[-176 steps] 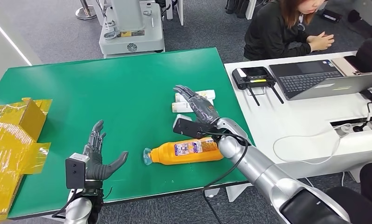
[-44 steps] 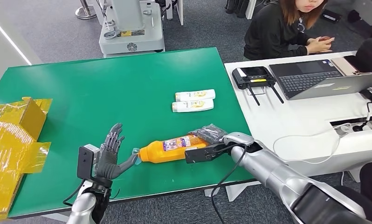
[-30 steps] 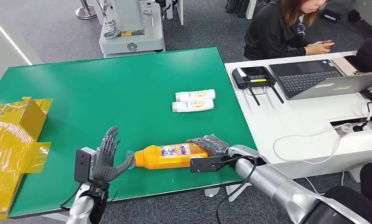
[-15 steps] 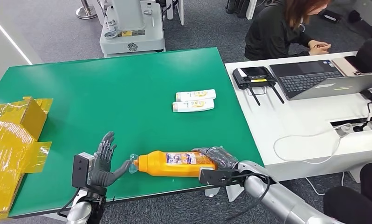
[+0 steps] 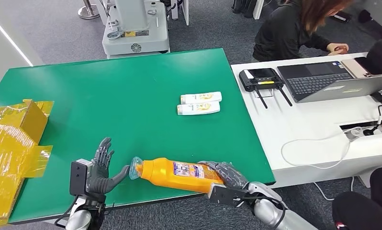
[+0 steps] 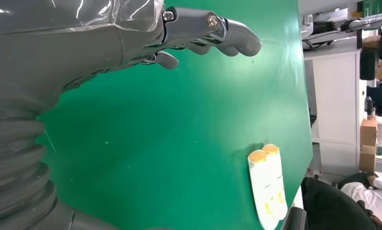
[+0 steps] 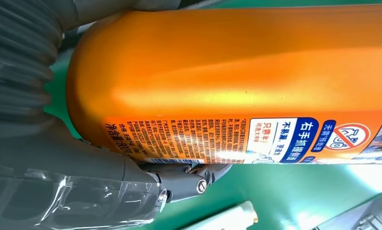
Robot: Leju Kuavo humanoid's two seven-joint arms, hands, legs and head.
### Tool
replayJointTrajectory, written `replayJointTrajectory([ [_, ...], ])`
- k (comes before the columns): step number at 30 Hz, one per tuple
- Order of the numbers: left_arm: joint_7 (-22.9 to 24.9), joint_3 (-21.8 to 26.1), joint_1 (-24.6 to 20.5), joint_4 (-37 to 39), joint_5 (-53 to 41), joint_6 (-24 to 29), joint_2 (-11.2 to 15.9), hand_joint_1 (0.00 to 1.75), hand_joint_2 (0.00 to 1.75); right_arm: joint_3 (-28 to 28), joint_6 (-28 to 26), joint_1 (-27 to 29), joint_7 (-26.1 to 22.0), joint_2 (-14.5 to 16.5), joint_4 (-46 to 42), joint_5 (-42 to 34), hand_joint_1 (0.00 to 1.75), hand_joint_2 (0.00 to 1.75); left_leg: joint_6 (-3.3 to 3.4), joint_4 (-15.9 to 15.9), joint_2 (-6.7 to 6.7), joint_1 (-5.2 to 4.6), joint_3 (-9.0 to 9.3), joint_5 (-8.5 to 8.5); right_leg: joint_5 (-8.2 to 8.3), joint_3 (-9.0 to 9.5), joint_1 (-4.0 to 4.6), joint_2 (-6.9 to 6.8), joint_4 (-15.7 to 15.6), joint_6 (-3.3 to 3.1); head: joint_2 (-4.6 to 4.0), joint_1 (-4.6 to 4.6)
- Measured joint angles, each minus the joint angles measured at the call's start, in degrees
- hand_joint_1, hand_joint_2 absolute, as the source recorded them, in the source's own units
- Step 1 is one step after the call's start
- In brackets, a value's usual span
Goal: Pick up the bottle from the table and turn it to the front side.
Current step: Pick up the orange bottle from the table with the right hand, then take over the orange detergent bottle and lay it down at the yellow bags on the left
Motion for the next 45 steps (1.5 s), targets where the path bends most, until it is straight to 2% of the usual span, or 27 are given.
replayJointTrajectory([
  [8, 0.3, 0.0, 0.7, -0.9, -0.5, 0.1, -0.1, 0.00, 1.75, -3.2, -3.5, 5.4, -2.0, 3.7, -3.7, -4.5, 1.75, 1.75, 0.00, 0.0, 0.00, 0.00, -0.04, 0.00, -0.02, -0.03, 0.00, -0.01, 0.0, -0.02, 0.00, 0.01],
  [14, 1.1, 0.0, 0.7, -1.7, 0.4, -0.6, -0.1, 0.00, 1.75, -6.2, -9.6, 8.3, -9.9, 8.4, -6.6, -13.2, 1.75, 1.75, 0.00, 0.0, 0.05, 0.00, -0.04, 0.00, -0.01, -0.06, 0.00, 0.03, 0.0, -0.02, 0.00, 0.00],
  [19, 1.2, 0.0, 0.3, -2.6, 1.4, -0.1, 0.0, 0.00, 1.75, -7.8, -11.1, 7.2, -13.5, 11.8, -6.2, -18.7, 1.75, 1.75, 0.00, 0.0, 0.06, 0.00, -0.04, 0.01, -0.01, -0.06, 0.00, 0.04, 0.0, -0.03, 0.00, 0.00],
  [25, 1.1, 0.0, -1.2, -2.8, 2.7, 0.3, 0.0, 0.00, 1.75, -9.2, -12.2, 3.0, -16.3, 14.4, -2.6, -21.8, 1.75, 1.75, 0.00, 0.0, 0.07, 0.00, -0.04, 0.04, 0.03, -0.07, 0.00, 0.04, 0.0, -0.05, 0.00, 0.00],
  [33, 0.5, 0.0, -6.0, -2.3, 4.1, 1.8, 0.1, 0.00, 1.75, -9.7, -12.1, -3.2, -18.8, 15.3, 3.5, -24.0, 1.75, 1.75, 0.01, 0.0, 0.06, -0.01, -0.11, 0.06, 0.07, -0.10, -0.01, 0.04, 0.0, -0.05, 0.00, 0.01],
  [38, 0.0, 0.7, -10.9, -1.9, 3.8, 3.9, 0.1, 0.00, 1.75, -9.4, -11.2, -11.5, -19.9, 17.5, 9.5, -24.7, 1.75, 1.75, 0.00, 0.0, 0.09, 0.00, -0.13, 0.17, 0.13, -0.16, 0.00, 0.08, 0.1, -0.04, 0.00, -0.01],
  [45, 0.3, 1.6, -16.9, 0.1, 3.0, 2.9, 0.3, 0.00, 1.75, -8.4, -10.6, -23.0, -21.0, 20.5, 18.6, -24.6, 1.75, 1.75, 0.00, 0.0, 0.07, 0.01, -0.15, 0.24, 0.16, -0.20, 0.01, 0.06, 0.1, -0.04, 0.00, 0.00],
])
